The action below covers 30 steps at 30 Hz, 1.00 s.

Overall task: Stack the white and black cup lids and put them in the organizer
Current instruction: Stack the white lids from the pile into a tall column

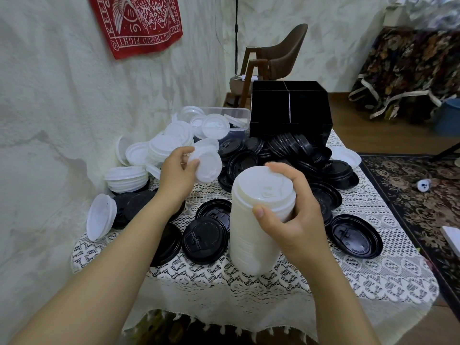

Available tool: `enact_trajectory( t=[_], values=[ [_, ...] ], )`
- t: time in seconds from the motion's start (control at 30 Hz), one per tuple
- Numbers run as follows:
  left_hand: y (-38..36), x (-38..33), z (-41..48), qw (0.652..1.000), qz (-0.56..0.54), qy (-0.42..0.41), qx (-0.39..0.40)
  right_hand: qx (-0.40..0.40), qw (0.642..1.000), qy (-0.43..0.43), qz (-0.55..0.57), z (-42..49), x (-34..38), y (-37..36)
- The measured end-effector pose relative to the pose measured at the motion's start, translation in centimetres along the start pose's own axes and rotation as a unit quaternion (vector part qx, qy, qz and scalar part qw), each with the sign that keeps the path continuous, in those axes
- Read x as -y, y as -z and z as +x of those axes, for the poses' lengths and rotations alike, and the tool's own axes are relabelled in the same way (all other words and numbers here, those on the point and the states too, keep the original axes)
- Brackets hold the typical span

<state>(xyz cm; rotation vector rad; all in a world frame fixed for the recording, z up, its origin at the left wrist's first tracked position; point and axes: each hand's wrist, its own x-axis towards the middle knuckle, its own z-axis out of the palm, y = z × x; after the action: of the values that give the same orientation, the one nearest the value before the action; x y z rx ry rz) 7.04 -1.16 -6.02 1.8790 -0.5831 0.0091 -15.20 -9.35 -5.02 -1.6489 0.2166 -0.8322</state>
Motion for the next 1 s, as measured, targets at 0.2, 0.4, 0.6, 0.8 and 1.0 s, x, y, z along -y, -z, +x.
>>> enact_trajectory(
  t=[0.2, 0.4, 0.6, 0.8, 1.0],
  values=[
    [0.1, 0.5, 0.5, 0.986, -0.099, 0.125, 0.051, 0.0, 1.0, 0.001, 0.0, 0.0, 0.0, 0.0],
    [-0.2, 1.1, 0.5, 0.989, -0.024, 0.116, 0.084, 0.0, 1.0, -0.002, 0.0, 0.1, -0.1, -0.1],
    [-0.4, 1.2, 0.5, 0.974, 0.11, 0.07, 0.183, 0.001, 1.0, -0.001, 0.001, 0.0, 0.0, 0.0],
    [-0.9, 1.3, 0.0, 0.955, 0.227, -0.013, 0.188, 0.001, 1.0, -0.004, -0.002, 0.0, 0.0, 0.0],
    [-0.9, 1.7, -0.1, 0.943, 0.278, -0.039, 0.178, 0.002, 1.0, -0.002, 0.001, 0.0, 0.1, 0.0]
  ],
)
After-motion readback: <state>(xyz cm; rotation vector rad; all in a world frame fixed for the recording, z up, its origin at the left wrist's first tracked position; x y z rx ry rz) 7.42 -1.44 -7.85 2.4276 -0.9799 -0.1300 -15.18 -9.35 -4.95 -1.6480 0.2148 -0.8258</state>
